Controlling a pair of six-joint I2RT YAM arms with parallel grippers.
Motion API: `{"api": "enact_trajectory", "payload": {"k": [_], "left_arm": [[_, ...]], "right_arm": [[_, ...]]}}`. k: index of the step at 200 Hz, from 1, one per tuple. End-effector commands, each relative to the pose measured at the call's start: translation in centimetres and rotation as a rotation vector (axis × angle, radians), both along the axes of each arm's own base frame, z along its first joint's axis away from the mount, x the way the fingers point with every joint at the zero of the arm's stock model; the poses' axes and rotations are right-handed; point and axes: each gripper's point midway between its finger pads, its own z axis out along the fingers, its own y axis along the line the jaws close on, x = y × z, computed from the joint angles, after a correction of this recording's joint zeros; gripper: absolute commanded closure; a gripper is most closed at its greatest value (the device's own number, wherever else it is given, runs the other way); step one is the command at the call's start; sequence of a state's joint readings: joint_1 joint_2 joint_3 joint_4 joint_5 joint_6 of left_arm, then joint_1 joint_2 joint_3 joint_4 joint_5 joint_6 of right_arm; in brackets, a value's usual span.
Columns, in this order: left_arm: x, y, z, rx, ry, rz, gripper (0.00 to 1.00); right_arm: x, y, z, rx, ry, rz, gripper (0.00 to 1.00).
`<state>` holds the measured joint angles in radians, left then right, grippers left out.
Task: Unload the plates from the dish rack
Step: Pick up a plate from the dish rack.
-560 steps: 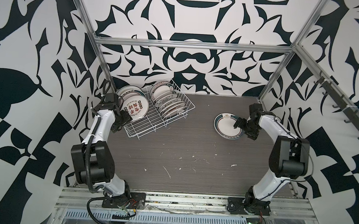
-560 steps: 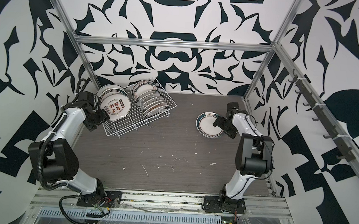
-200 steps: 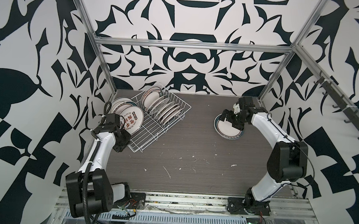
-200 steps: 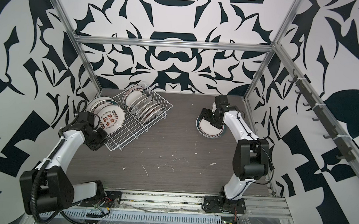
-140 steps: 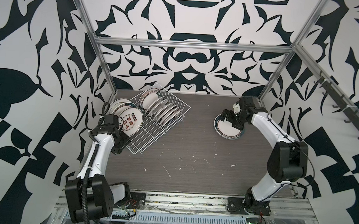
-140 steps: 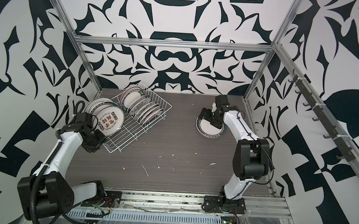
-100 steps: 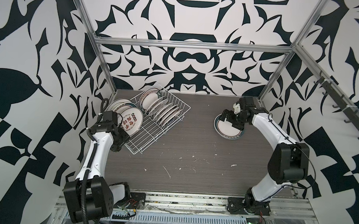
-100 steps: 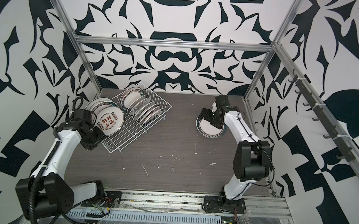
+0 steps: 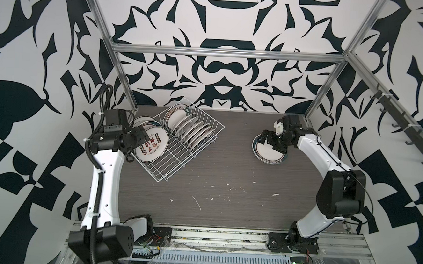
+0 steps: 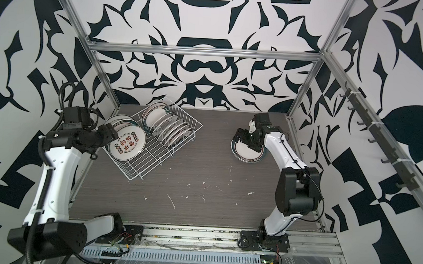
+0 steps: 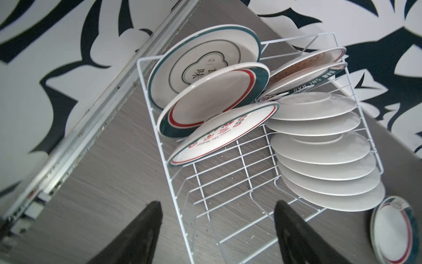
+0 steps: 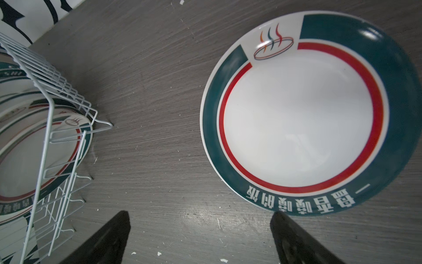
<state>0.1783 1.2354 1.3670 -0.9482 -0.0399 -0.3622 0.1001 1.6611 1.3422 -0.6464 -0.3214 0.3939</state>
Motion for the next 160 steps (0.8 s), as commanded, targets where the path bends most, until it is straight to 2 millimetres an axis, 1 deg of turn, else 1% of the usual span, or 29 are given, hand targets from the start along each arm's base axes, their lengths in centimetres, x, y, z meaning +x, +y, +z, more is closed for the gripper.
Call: {"api": "enact_trajectory", "payload": {"k": [1,26,35,54,56,59,78,101,113,131,134,149,160], "left_arm": [[1.8,-0.6,-1.2,0.055,0.047,-0.171,0.16],[3.6,-1.2,-0.8,0.107,0.021,-0.293,0.16],[4.1,-1.1,-0.5,0.150,0.007,-0.311,0.16],[4.7,-1.1,0.2,0.202,-0.034,-0.359,0.16],[4.8,-1.0,0.3,0.207,-0.039,-0.360,0.13],[4.9,-1.0,0.4,0.212,-0.044,-0.365,0.12],[5.3,-1.9,0.4,0.201,-0.055,-0.427,0.12],[5.7,-1.9,-0.8,0.220,0.005,-0.446,0.13],[5.8,-2.1,-1.9,0.230,0.055,-0.477,0.14],[6.1,-1.9,-3.7,0.269,0.132,-0.505,0.14],[6.2,-1.8,-4.2,0.274,0.148,-0.506,0.18],[6.6,-1.6,-5.3,0.294,0.184,-0.517,0.24],[6.9,-1.5,-5.6,0.298,0.194,-0.518,0.28]], "right_arm": [[-0.4,1.0,0.5,0.025,-0.030,0.068,0.00],[-0.7,1.5,0.3,0.047,-0.026,0.098,0.00],[-0.8,1.5,0.2,0.047,-0.022,0.105,0.00],[-1.1,1.5,-0.3,0.046,-0.001,0.113,0.00],[-1.1,1.6,-0.4,0.046,0.001,0.114,0.00],[-1.1,1.6,-0.4,0.047,0.002,0.115,0.00],[-1.1,1.6,-1.1,0.045,0.021,0.116,0.00],[-1.2,1.6,-1.7,0.044,0.041,0.122,0.00],[-1.4,1.6,-1.7,0.042,0.043,0.124,0.00],[-1.5,1.5,-1.8,0.040,0.043,0.126,0.00],[-1.6,1.6,-1.8,0.040,0.044,0.126,0.00],[-1.7,1.6,-1.9,0.044,0.051,0.128,0.00],[-1.8,1.6,-2.0,0.047,0.052,0.127,0.00]]}}
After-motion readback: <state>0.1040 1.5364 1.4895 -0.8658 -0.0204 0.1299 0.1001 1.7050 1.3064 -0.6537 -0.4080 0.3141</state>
